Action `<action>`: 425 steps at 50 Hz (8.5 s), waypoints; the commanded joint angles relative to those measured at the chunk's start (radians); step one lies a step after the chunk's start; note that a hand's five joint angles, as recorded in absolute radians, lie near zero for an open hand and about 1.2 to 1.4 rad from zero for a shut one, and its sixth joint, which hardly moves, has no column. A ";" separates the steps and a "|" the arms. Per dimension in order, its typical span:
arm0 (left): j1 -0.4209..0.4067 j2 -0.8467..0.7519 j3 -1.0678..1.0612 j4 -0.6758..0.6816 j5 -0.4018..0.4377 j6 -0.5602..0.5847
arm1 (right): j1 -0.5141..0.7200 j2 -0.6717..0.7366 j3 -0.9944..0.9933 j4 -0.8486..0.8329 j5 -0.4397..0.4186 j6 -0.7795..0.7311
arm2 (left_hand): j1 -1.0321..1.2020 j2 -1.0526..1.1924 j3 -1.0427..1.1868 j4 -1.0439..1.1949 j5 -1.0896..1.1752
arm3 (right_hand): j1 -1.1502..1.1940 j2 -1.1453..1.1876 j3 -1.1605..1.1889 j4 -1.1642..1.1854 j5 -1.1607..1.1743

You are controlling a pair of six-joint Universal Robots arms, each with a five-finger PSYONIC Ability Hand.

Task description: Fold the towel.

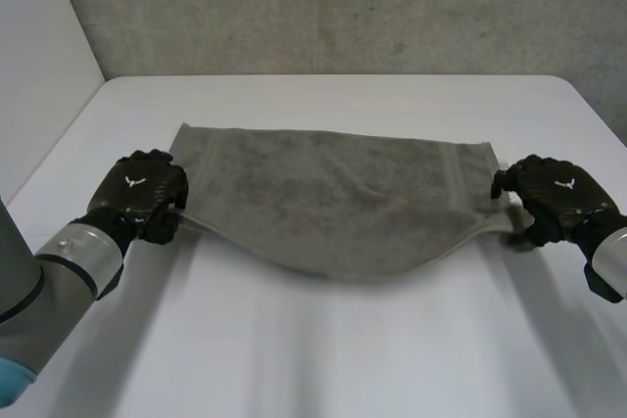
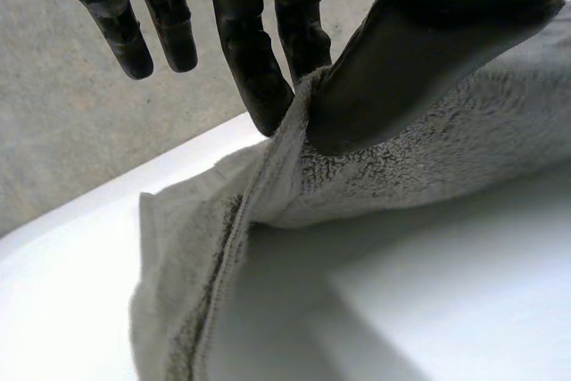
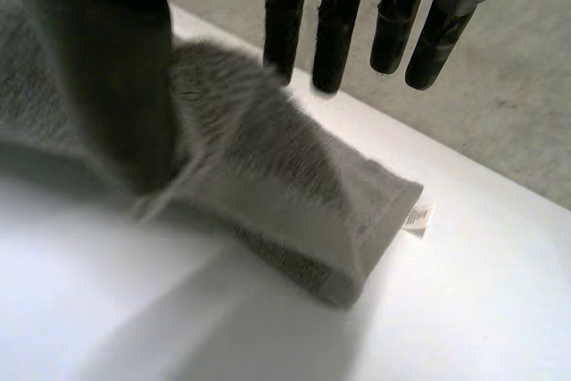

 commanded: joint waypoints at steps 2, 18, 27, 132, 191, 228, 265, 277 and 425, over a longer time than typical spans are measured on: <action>-0.012 0.002 -0.014 -0.004 0.002 -0.018 | 0.016 0.082 0.012 0.024 0.000 -0.079 | 0.141 0.053 -0.048 -0.054 0.069 | -0.406 -0.406 -0.045 -0.075 -0.381; -0.014 -0.004 -0.015 -0.003 0.004 -0.018 | 0.082 0.079 0.065 0.001 0.009 -0.018 | 0.141 0.053 -0.048 -0.054 0.069 | -0.406 -0.406 -0.045 -0.075 -0.381; -0.012 -0.004 -0.014 -0.004 0.002 -0.018 | 0.065 0.078 0.072 -0.022 0.009 -0.035 | 0.141 0.053 -0.048 -0.054 0.069 | 0.000 0.000 -0.045 -0.075 0.025; -0.077 -0.616 0.816 -0.202 -0.009 0.158 | 0.116 0.650 -0.948 0.195 0.052 -0.276 | 0.141 0.053 -0.048 -0.054 0.069 | 0.816 0.816 -0.045 -0.075 0.841; -0.054 -0.515 0.790 0.376 -0.016 0.405 | 0.168 0.483 -0.867 0.004 0.151 -0.147 | -1.081 -1.169 -0.048 -0.054 -1.153 | -0.406 -0.406 -0.045 -0.075 -0.381; 0.006 -0.576 0.729 -0.018 0.129 0.291 | 0.166 0.492 -0.755 0.032 0.104 -0.187 | -1.081 -1.169 -0.048 -0.054 -1.153 | -0.406 -0.406 -0.045 -0.075 -0.381; 0.064 -0.244 0.203 -0.109 -0.107 0.229 | -0.010 0.504 -0.572 0.288 -0.027 -0.319 | -0.874 -0.963 -0.048 -0.054 -0.947 | -0.169 -0.170 -0.045 -0.075 -0.144; 0.070 -0.294 0.198 -0.095 -0.113 0.227 | -0.024 0.516 -0.547 0.202 -0.070 -0.325 | -0.863 -0.951 -0.048 -0.054 -0.935 | 0.136 0.135 -0.045 -0.075 0.161; -0.308 -0.205 0.222 -0.026 -0.116 -0.012 | 0.238 0.216 -0.193 0.112 0.017 -0.196 | -0.892 -0.980 -0.048 -0.054 -0.964 | -0.217 -0.217 -0.045 -0.075 -0.192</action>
